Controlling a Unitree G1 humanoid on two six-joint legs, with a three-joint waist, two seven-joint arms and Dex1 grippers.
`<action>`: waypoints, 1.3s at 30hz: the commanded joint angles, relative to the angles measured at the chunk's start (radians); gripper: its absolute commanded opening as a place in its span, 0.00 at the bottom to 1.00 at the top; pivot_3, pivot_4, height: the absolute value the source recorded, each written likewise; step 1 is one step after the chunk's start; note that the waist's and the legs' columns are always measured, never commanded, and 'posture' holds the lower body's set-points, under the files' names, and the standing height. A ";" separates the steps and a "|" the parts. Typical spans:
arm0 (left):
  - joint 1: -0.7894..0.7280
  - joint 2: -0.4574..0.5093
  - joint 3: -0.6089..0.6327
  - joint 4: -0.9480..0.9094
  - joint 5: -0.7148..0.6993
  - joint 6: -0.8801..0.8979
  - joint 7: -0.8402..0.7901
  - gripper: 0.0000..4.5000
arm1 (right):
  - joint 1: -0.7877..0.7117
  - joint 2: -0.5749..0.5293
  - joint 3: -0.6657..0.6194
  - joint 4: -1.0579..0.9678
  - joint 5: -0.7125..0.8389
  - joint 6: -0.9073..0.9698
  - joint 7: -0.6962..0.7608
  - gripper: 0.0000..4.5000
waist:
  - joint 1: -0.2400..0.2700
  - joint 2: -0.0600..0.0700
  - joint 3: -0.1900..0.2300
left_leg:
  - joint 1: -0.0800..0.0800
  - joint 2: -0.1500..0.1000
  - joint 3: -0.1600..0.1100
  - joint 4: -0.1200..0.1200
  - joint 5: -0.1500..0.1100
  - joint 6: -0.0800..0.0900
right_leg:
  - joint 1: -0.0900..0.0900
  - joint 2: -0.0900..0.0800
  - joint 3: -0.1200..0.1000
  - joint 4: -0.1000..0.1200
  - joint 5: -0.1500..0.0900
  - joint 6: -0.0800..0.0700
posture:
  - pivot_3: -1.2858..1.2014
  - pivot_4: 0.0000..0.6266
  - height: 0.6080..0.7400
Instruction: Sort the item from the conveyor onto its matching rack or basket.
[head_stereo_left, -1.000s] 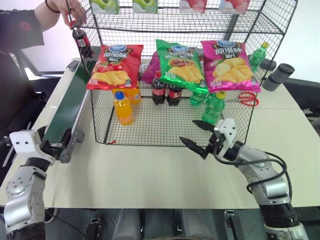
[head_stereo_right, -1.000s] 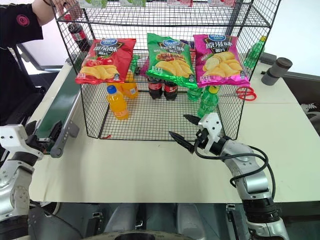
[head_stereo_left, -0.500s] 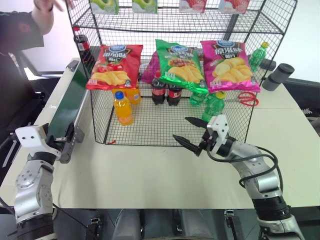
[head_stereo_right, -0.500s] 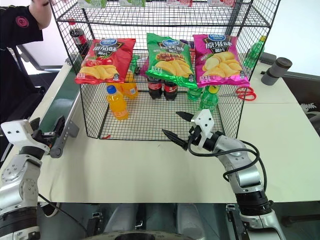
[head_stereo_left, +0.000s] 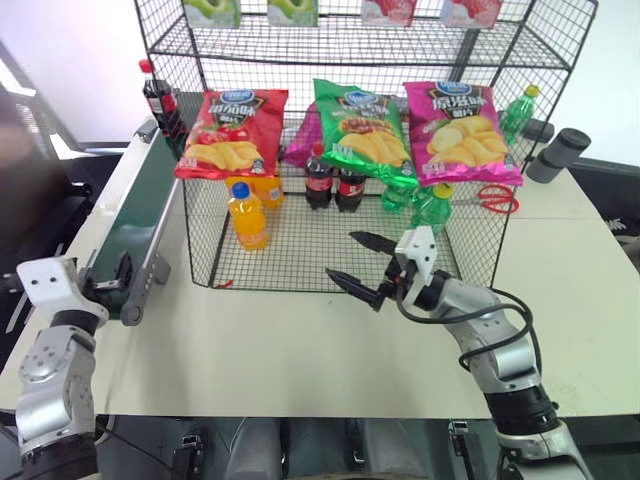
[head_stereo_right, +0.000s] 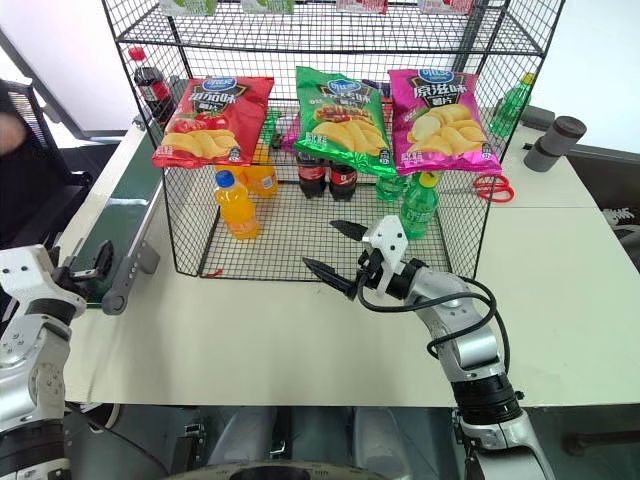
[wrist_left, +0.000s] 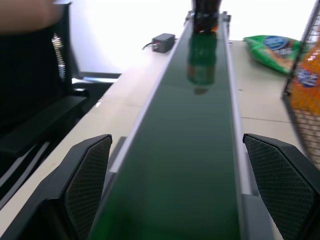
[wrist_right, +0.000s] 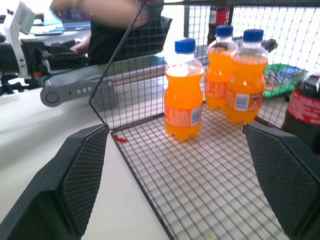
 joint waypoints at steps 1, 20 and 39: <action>-0.018 0.008 0.002 0.001 0.027 -0.054 0.005 1.00 | -0.012 0.012 0.000 -0.005 0.001 -0.009 -0.007 0.99 | 0.000 0.000 0.000 | 0.000 0.000 0.000 0.000 0.000 0.000 | 0.000 0.000 0.000 0.000 0.000 0.000 | 0.52 0.24 1.00; -0.059 0.003 -0.031 0.029 0.071 -0.084 0.013 1.00 | 0.005 0.007 -0.008 -0.026 0.001 -0.007 -0.031 0.99 | -0.002 0.000 0.000 | 0.000 0.000 0.000 0.000 0.000 0.000 | 0.000 0.000 0.000 0.000 0.000 0.000 | 0.52 0.24 1.00; -0.055 -0.024 -0.013 0.085 0.066 -0.150 0.017 1.00 | -0.002 0.008 -0.002 -0.012 -0.012 -0.016 -0.025 0.99 | -0.002 0.000 0.000 | 0.000 0.000 0.000 0.000 0.000 0.000 | 0.000 0.000 0.000 0.000 0.000 0.000 | 0.52 0.24 1.00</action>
